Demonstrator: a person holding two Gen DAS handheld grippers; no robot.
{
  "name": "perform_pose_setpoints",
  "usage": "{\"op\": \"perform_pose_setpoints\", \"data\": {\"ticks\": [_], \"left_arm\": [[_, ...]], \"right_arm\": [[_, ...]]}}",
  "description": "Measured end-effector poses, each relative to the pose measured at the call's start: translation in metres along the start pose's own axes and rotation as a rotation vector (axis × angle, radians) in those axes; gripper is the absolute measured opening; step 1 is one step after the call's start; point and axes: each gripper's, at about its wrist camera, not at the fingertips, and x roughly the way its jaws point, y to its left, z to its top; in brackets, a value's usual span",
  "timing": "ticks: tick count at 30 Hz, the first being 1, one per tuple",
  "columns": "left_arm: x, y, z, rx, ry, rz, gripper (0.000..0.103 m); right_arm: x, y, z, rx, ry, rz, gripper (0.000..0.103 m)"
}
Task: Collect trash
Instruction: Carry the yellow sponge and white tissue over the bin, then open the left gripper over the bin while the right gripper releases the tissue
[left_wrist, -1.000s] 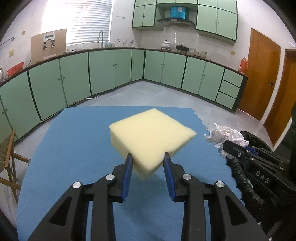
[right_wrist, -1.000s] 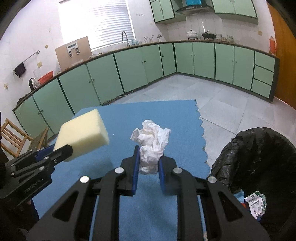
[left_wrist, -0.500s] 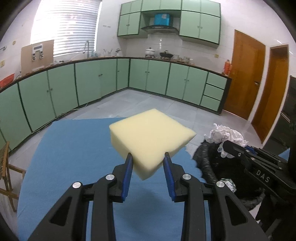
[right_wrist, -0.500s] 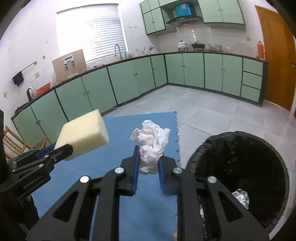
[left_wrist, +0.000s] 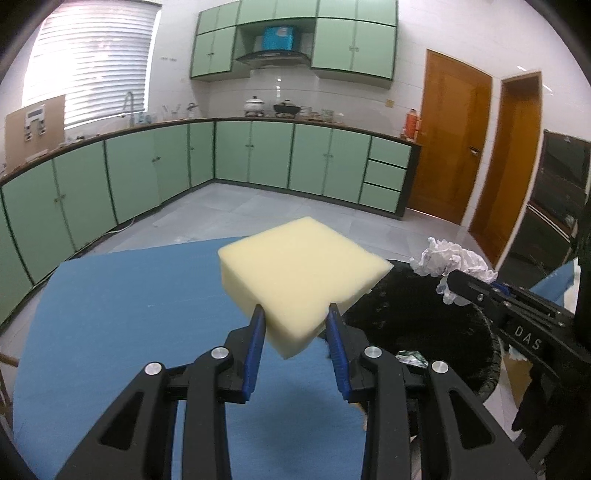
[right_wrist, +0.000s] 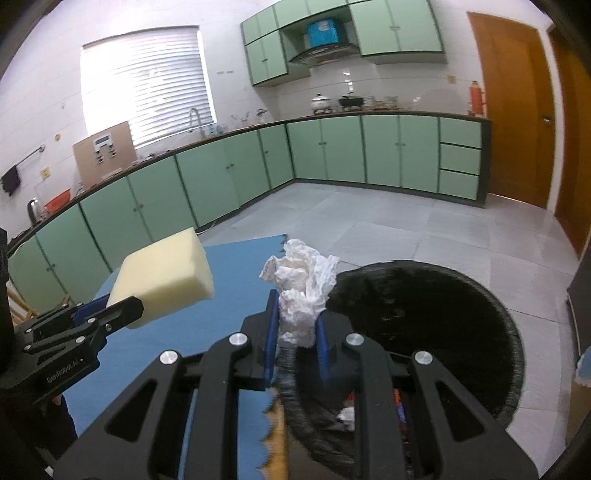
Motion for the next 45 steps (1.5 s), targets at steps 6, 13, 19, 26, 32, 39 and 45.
{"op": "perform_pose_setpoints", "data": {"ticks": [6,13,19,26,32,39,45], "left_arm": [[0.016,-0.026,0.002,0.030,0.018,-0.051,0.033],[0.036,-0.057,0.003,0.065,0.034,-0.102,0.033],[0.063,-0.084,0.002,0.097,0.065,-0.143,0.033],[0.097,-0.108,-0.004,0.139,0.110,-0.169,0.033],[0.123,-0.126,-0.008,0.159,0.129,-0.178,0.033],[0.156,-0.142,-0.017,0.175,0.172,-0.184,0.033],[0.179,-0.146,-0.024,0.192,0.226,-0.176,0.034]], "right_arm": [[-0.011,-0.035,-0.006,0.025,-0.014,-0.062,0.017],[-0.019,-0.068,-0.015,0.053,-0.019,-0.118,0.017],[-0.017,-0.099,-0.028,0.082,-0.006,-0.163,0.017],[-0.007,-0.130,-0.044,0.111,0.031,-0.208,0.017],[0.008,-0.154,-0.054,0.138,0.056,-0.232,0.017],[0.032,-0.174,-0.065,0.154,0.095,-0.239,0.017],[0.057,-0.183,-0.074,0.156,0.149,-0.241,0.017]]}}
